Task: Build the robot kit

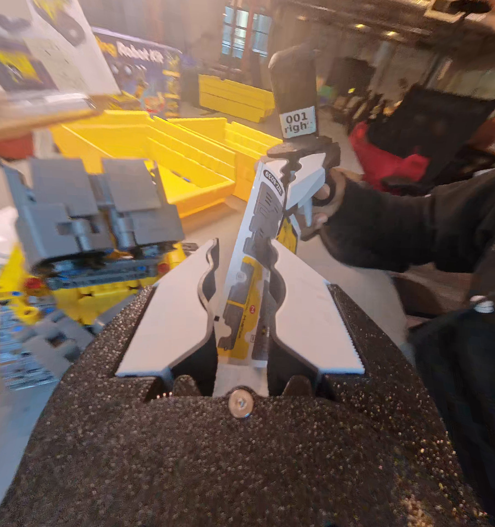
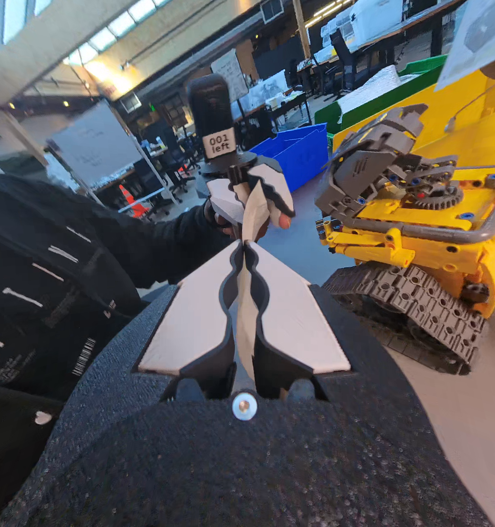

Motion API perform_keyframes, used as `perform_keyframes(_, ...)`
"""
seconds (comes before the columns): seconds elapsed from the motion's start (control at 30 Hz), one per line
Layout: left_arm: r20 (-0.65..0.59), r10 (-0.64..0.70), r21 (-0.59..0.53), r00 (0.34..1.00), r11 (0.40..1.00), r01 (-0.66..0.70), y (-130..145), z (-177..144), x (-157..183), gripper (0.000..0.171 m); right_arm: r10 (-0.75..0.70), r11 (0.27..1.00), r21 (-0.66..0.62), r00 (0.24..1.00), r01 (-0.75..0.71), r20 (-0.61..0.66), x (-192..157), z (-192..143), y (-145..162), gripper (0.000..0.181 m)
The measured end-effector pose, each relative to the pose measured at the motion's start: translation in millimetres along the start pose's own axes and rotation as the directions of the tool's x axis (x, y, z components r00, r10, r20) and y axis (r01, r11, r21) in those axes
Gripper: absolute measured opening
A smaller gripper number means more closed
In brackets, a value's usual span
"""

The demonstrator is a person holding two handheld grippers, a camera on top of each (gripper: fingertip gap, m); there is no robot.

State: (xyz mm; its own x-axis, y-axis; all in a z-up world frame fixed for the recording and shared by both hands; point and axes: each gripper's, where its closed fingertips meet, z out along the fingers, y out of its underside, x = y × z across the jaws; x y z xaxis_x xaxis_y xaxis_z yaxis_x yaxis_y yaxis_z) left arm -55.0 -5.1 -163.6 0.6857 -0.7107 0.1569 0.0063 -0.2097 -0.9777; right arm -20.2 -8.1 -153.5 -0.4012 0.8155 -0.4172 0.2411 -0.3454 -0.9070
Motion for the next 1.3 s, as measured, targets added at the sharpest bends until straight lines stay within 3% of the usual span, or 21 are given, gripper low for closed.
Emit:
perform_keyframes(0.07,0.121,0.140,0.019,0.983,0.990,-0.143,-14,-9,-8,0.033,0.081,0.996,0.049,0.997,-0.080,-0.015,9,-4,-6,0.000)
perform_keyframes(0.17,0.174,0.268,0.021,0.948,0.961,-0.276,-27,-14,1,0.034,0.146,0.985,0.101,0.987,-0.139,-0.065,22,-8,-11,0.000)
perform_keyframes(0.27,0.199,0.358,-0.061,0.912,0.934,-0.353,-17,-1,7,0.038,0.168,0.979,0.126,0.983,-0.158,-0.075,21,-2,-12,0.000)
perform_keyframes(0.37,0.210,0.429,-0.143,0.879,0.902,-0.406,-3,10,6,0.047,0.164,0.978,0.131,0.986,-0.163,0.006,4,9,-13,0.000)
perform_keyframes(0.57,0.079,0.352,-0.091,0.933,0.934,-0.345,3,12,23,0.036,0.137,0.985,0.089,0.982,-0.150,0.133,-16,12,-8,0.000)
perform_keyframes(0.67,0.002,0.297,-0.073,0.955,0.952,-0.296,6,12,31,0.018,0.136,0.986,0.073,0.973,-0.152,0.185,-21,13,-4,0.000)
perform_keyframes(0.87,-0.102,0.185,-0.066,0.977,0.979,-0.192,10,9,39,0.008,0.116,0.991,0.049,0.979,-0.126,0.167,-15,9,0,0.000)
perform_keyframes(0.97,-0.168,0.060,-0.102,0.984,0.992,-0.078,17,9,40,0.006,0.027,1.000,0.007,0.994,-0.028,0.105,-9,10,7,0.000)
perform_keyframes(1.1,-0.241,-0.108,-0.143,0.965,0.987,0.075,23,7,40,0.001,-0.284,0.956,-0.077,0.958,0.282,-0.023,-3,1,5,0.016)
perform_keyframes(1.2,-0.279,-0.162,-0.189,0.947,0.976,0.111,30,8,44,0.002,-0.580,0.809,-0.168,0.811,0.563,-0.075,-10,-7,-1,0.026)
perform_keyframes(1.3,-0.301,-0.189,-0.244,0.935,0.963,0.116,42,12,49,0.001,-0.765,0.616,-0.297,0.644,0.730,-0.006,-21,0,14,0.037)
